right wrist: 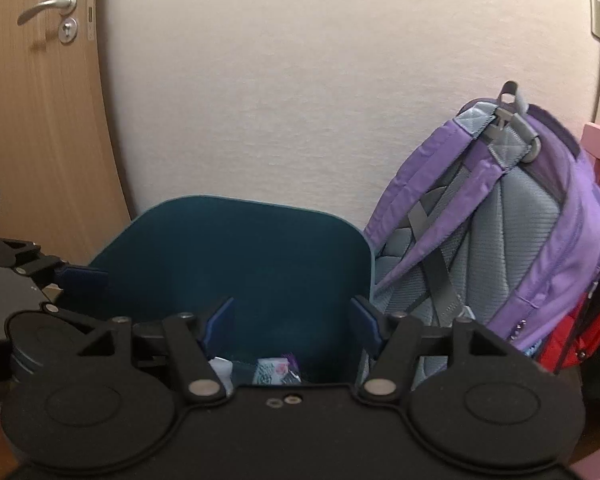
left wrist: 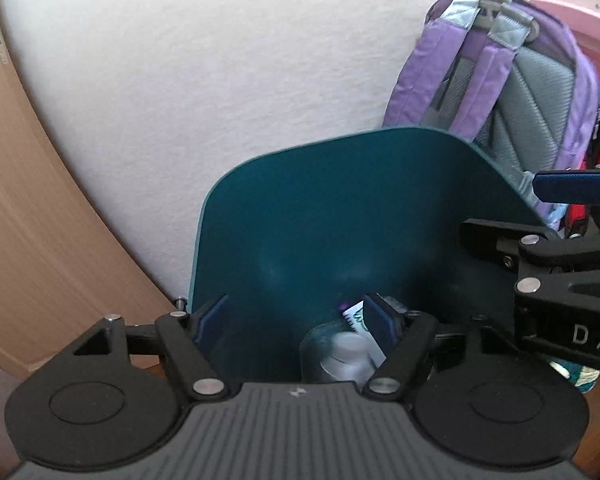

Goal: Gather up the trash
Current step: 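Open both tools over the wastebasket, dropping the bottle and snack bar inside, then move both tools back down toward the trash pile on the floor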

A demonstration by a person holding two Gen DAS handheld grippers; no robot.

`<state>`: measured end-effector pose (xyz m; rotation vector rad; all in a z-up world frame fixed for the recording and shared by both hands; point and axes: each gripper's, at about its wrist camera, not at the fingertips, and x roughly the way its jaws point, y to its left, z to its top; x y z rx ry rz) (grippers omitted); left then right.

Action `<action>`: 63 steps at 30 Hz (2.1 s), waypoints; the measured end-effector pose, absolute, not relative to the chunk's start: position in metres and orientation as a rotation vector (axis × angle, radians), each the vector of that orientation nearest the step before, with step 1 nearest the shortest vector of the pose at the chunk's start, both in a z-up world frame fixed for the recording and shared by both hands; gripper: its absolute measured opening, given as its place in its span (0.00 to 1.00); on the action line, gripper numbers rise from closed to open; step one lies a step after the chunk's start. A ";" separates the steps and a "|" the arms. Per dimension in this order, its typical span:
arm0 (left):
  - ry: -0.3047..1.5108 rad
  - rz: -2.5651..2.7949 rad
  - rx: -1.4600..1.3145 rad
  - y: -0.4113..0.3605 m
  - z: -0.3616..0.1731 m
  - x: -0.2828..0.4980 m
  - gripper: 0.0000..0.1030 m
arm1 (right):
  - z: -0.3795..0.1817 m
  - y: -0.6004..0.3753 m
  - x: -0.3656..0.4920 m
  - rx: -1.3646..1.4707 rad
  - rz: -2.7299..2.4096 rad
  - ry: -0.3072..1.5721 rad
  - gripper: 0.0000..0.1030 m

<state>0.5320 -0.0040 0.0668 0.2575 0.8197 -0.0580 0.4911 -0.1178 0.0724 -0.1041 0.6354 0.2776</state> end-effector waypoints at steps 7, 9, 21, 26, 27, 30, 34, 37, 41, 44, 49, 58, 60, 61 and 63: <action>0.808 -0.062 0.245 -0.002 0.090 0.492 0.71 | 0.097 -0.130 0.454 -0.086 0.281 0.619 0.68; 0.804 -0.062 0.241 -0.002 0.096 0.480 0.71 | 0.103 -0.134 0.439 -0.092 0.290 0.615 0.68; 0.797 -0.085 0.209 0.007 0.110 0.394 0.71 | 0.120 -0.143 0.350 -0.087 0.332 0.609 0.73; 0.810 -0.122 0.210 0.007 0.098 0.358 0.71 | 0.104 -0.142 0.314 -0.100 0.361 0.637 0.75; 0.814 -0.128 0.215 0.006 0.093 0.350 0.71 | 0.099 -0.142 0.309 -0.100 0.366 0.648 0.75; 0.843 -0.150 0.210 0.008 0.076 0.334 0.71 | 0.079 -0.145 0.295 -0.075 0.388 0.694 0.77; 0.884 -0.175 0.219 0.013 0.048 0.320 0.71 | 0.045 -0.147 0.283 -0.077 0.399 0.750 0.78; 0.916 -0.184 0.220 0.021 0.021 0.314 0.77 | 0.016 -0.150 0.277 -0.061 0.401 0.794 0.80; 0.950 -0.184 0.238 0.031 -0.018 0.315 0.78 | -0.027 -0.150 0.272 -0.064 0.395 0.843 0.83; 0.980 -0.190 0.249 0.041 -0.048 0.320 0.78 | -0.059 -0.147 0.271 -0.067 0.392 0.873 0.87; 1.012 -0.200 0.290 0.052 -0.097 0.334 0.78 | -0.111 -0.145 0.276 -0.063 0.370 0.919 0.88; 1.086 -0.286 0.393 0.046 -0.189 0.367 0.78 | -0.223 -0.153 0.289 -0.058 0.252 1.063 0.89; 1.096 -0.325 0.416 0.039 -0.210 0.374 0.78 | -0.248 -0.157 0.292 -0.051 0.221 1.101 0.89; 1.093 -0.331 0.432 0.035 -0.220 0.377 0.78 | -0.258 -0.159 0.293 -0.042 0.210 1.118 0.89; 1.087 -0.338 0.461 0.026 -0.240 0.383 0.78 | -0.282 -0.162 0.294 -0.024 0.199 1.159 0.89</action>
